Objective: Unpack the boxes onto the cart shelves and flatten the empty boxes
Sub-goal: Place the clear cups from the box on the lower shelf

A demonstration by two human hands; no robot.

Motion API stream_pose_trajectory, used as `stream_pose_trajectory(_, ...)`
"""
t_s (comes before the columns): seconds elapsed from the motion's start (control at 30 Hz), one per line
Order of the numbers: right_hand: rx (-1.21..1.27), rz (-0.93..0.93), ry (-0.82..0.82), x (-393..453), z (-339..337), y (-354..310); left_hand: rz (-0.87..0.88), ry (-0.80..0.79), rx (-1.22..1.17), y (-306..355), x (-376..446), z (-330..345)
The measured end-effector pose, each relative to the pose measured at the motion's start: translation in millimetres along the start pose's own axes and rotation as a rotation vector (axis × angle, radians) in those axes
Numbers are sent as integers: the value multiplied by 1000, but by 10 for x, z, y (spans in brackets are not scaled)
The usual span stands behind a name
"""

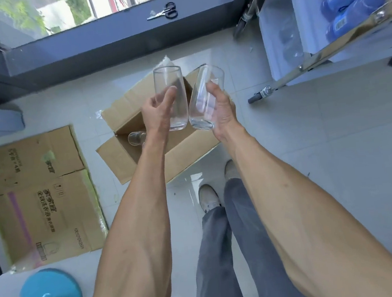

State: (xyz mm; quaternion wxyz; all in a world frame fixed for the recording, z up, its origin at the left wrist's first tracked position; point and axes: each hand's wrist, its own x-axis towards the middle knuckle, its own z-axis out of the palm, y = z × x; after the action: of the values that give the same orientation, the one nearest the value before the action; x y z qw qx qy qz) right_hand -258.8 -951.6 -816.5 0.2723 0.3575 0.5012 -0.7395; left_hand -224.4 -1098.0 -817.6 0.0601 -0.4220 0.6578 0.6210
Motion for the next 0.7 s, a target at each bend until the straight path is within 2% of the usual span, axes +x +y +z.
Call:
stream_pose_trajectory(0.13,-48,-13,168,30,-685,83,-35,-49,139,-248,-147,462)
stream_pose_trajectory(0.23,-67,51,294,-100,-1332,134,-103,-80,188,-473,-419,912)
stream_pose_trajectory(0.47,-159,150,540,-427,-3150,91,-132,-192,421,-1001,-1515,2321)
stream_pose_trajectory(0.6,-225,106,550,-495,-4075,-171,-111,-163,433,-1222,-2135,3136)
stream_pose_trajectory(0.7,-378,3,469,-566,-4591,-464,-74,-90,402,-1335,-2458,3651)
